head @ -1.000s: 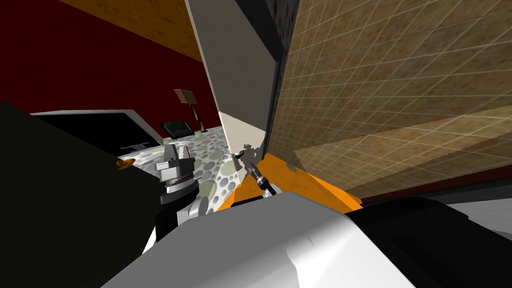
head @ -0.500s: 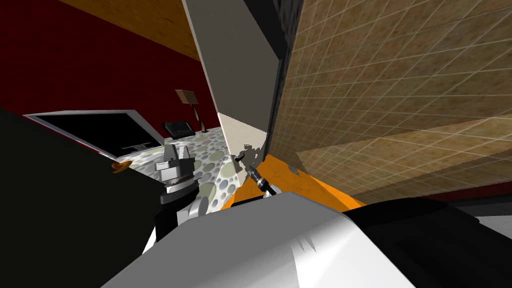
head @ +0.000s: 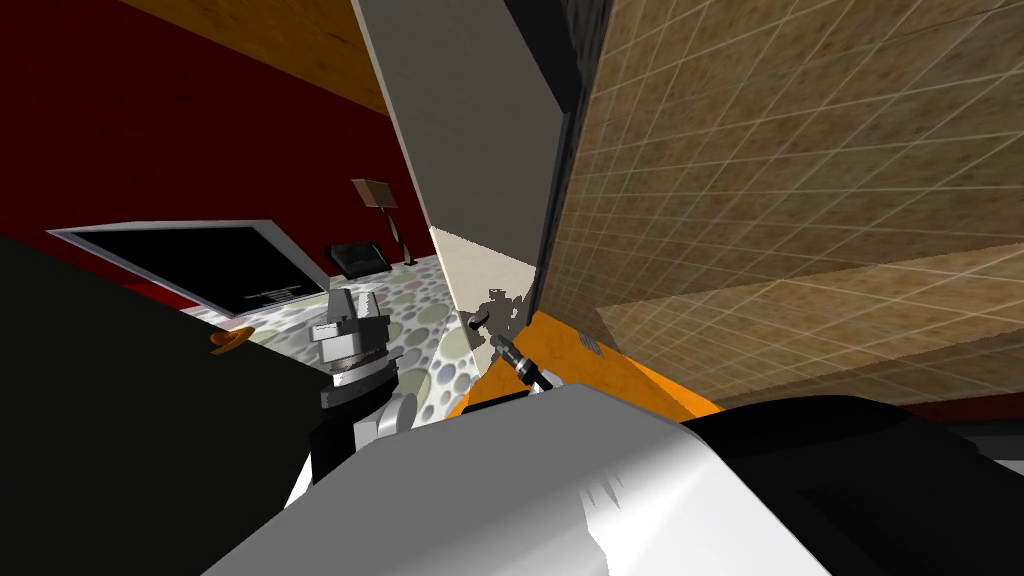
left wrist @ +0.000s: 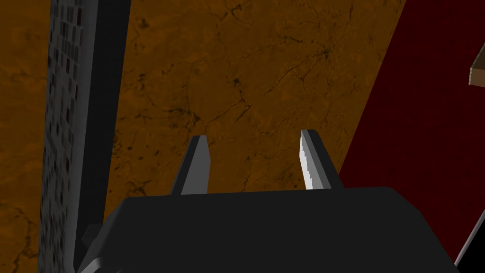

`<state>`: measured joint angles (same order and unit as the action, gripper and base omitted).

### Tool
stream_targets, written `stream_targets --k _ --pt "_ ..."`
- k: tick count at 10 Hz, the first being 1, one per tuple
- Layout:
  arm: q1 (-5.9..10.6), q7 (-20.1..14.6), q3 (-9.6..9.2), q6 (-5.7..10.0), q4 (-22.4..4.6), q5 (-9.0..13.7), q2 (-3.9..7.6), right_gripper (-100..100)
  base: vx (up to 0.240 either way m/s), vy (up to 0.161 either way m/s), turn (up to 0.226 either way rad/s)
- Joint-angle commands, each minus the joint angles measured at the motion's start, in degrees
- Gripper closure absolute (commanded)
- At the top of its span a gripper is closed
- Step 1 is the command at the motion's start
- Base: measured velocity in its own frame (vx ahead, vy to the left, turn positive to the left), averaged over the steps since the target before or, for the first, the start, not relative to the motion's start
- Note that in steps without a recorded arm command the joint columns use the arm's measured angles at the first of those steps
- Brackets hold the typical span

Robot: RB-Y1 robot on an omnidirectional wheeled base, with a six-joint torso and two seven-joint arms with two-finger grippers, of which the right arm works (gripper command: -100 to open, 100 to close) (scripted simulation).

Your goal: Push the door open

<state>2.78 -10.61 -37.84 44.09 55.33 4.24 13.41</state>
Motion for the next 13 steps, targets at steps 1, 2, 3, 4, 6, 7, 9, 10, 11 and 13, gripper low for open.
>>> stream_targets --k 1,2,3,4,6,7,9,10,11,13 --pt "0.46 0.1 -0.47 0.66 -1.6 0.0 -0.11 -100 0.098 -0.004 0.013" --pt "1.0 0.0 -1.11 1.04 -3.0 0.1 0.04 -100 0.088 -0.012 0.014" --pt "1.48 0.0 -1.69 1.37 -4.2 0.2 0.18 -100 0.114 -0.014 0.029" --pt "1.92 0.0 -2.21 1.67 -5.3 0.3 0.31 -100 0.116 -0.029 0.023" --pt "2.02 0.0 -2.33 1.54 -5.3 0.3 0.41 -100 0.076 -0.012 0.01" --pt "2.05 0.2 -2.12 1.66 -5.9 0.3 0.02 -100 0.122 0.041 0.036" --pt "2.02 0.5 -1.83 1.77 -6.4 0.3 -0.44 -100 0.167 0.107 0.033" --pt "2.01 0.6 -1.72 1.81 -6.5 0.3 -0.61 -100 0.145 0.117 0.027" --pt "1.99 0.8 -1.5 1.89 -6.9 0.3 -0.94 -100 0.162 0.13 0.051" --pt "1.96 1.1 -1.2 1.99 -7.4 0.3 -1.4 -100 0.142 0.118 0.029"
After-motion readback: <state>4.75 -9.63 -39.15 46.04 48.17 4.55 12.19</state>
